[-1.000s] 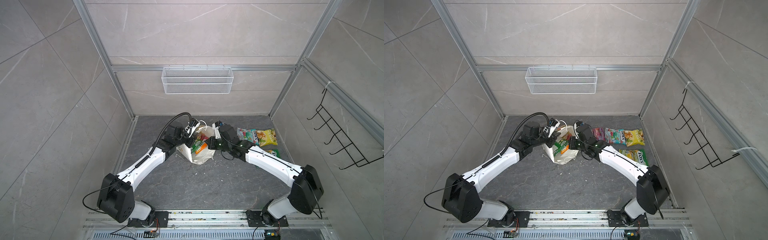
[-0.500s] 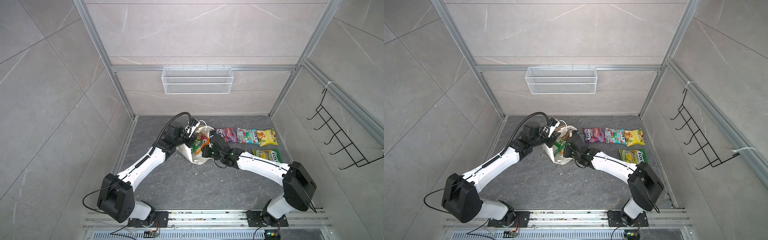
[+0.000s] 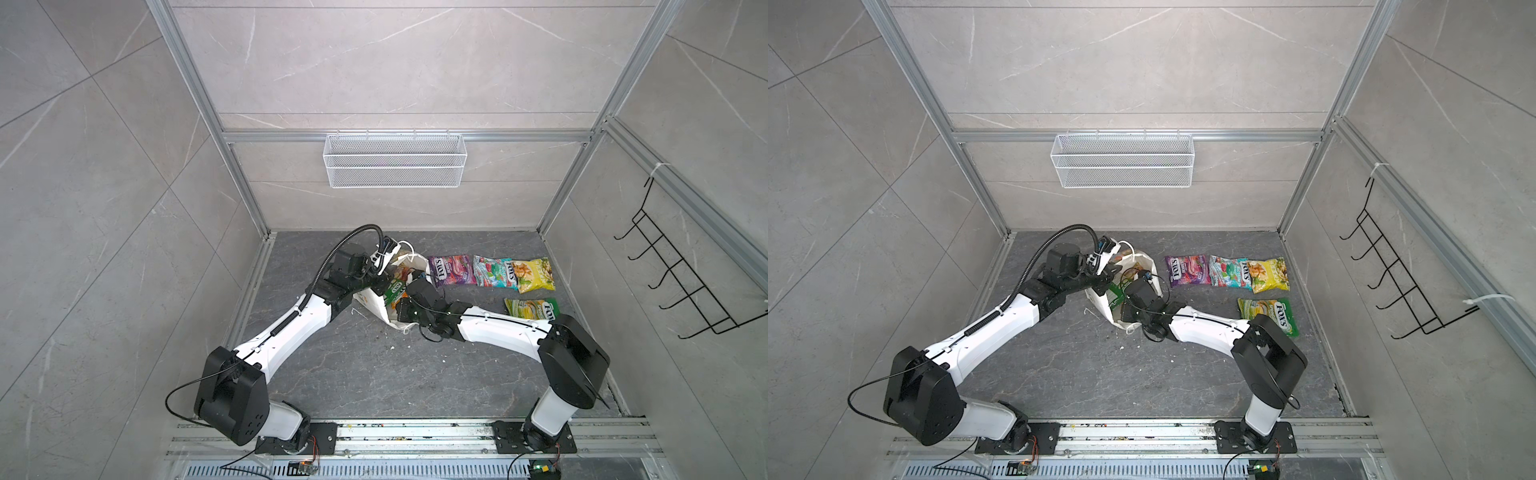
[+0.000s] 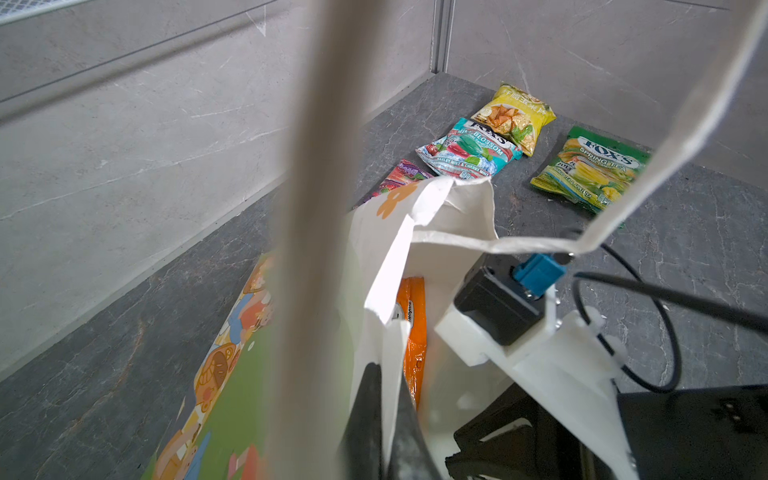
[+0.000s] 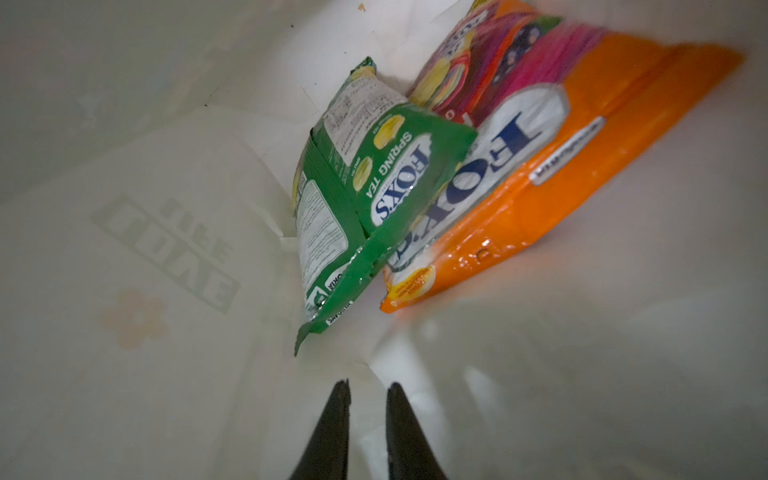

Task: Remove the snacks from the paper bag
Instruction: 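Lower the right gripper into the bag toward the second green packet, then close the right gripper on the green Fox's Spring Tea packet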

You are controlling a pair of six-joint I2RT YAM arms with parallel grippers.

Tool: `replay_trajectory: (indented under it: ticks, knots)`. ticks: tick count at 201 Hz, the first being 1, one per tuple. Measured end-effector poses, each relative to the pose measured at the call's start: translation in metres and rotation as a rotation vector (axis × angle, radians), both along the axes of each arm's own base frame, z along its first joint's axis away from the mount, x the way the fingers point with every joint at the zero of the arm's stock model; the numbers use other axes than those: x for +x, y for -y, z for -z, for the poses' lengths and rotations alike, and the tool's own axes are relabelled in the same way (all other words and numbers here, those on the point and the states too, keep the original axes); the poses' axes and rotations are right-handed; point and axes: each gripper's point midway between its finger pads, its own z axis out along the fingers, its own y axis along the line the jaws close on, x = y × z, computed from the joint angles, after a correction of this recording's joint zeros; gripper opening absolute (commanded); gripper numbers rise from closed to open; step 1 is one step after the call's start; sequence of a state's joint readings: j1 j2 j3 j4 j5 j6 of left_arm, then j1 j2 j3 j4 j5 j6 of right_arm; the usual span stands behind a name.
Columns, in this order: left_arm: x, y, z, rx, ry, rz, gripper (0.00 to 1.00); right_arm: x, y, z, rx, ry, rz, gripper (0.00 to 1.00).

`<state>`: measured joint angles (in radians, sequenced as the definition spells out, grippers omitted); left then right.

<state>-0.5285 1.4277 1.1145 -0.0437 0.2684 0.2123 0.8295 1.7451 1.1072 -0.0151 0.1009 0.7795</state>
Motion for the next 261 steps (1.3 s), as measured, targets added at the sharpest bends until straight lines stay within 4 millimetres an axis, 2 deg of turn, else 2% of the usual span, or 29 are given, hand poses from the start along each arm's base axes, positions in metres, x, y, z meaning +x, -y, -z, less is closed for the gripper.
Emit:
replay_trajectory:
  ticks: [11, 44, 100, 177, 210, 235, 261]
  knots:
    - [0.0, 0.0, 0.0, 0.0, 0.0, 0.0, 0.0, 0.006, -0.002, 0.0, 0.016, -0.004, 0.015, 0.33]
    - [-0.001, -0.001, 0.0, -0.001, 0.001, 0.0, 0.0, 0.026, -0.009, -0.004, 0.058, 0.0, 0.044, 0.36]
    - [-0.003, -0.002, 0.001, 0.0, 0.0, -0.001, 0.0, 0.041, -0.016, -0.008, 0.092, -0.006, 0.073, 0.47]
    - [-0.002, -0.002, 0.001, 0.002, -0.001, -0.004, 0.0, 0.052, -0.017, 0.016, 0.071, -0.039, 0.125, 0.47]
    - [-0.003, -0.002, 0.002, 0.004, -0.004, -0.004, 0.0, 0.062, -0.023, 0.026, 0.079, -0.053, 0.158, 0.33]
    - [-0.003, -0.003, 0.005, 0.007, -0.009, -0.003, 0.0, 0.069, -0.029, 0.038, 0.086, -0.069, 0.183, 0.16]
    - [-0.003, -0.003, 0.007, 0.008, -0.01, -0.005, 0.0, 0.072, -0.03, 0.041, 0.094, -0.067, 0.19, 0.06]
